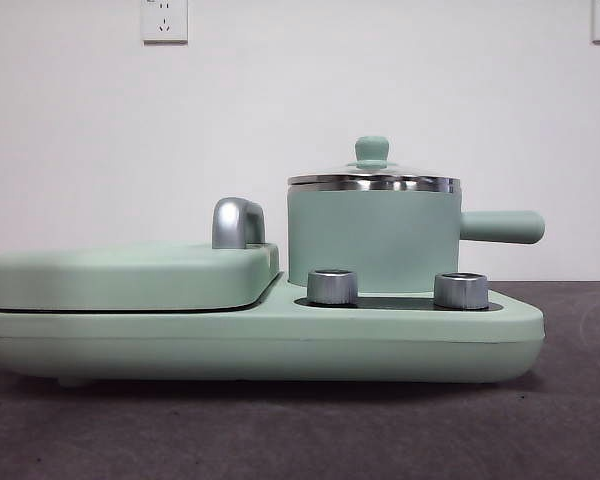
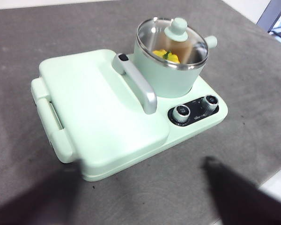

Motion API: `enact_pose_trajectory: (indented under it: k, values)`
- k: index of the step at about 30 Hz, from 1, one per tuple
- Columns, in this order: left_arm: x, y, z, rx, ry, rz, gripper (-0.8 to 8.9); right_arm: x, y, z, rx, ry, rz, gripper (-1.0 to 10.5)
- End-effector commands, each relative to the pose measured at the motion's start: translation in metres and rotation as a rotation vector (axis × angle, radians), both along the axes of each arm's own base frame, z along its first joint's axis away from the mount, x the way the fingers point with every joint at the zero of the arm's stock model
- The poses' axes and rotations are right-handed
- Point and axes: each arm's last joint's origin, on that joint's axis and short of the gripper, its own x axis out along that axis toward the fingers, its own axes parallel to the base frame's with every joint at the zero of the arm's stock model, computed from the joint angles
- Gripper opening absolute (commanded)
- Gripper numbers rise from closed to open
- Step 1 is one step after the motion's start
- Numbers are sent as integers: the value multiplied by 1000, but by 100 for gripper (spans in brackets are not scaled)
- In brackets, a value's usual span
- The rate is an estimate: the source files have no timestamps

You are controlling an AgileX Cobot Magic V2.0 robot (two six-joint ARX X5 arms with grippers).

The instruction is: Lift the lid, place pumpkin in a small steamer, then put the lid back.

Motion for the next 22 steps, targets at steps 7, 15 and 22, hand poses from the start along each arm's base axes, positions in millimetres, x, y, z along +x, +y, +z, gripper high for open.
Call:
enact_pose_trajectory:
  k: [7, 15, 22]
  values:
    - [0, 0, 6, -40, -13, 9, 20, 0, 0, 4, 11, -21, -3, 44]
    - [0, 0, 6, -42, -15, 8, 20, 0, 0, 5, 18, -34, -3, 44]
    - [18, -2, -23, -90, -107, 158, 20, 0, 0, 5, 18, -34, -3, 44]
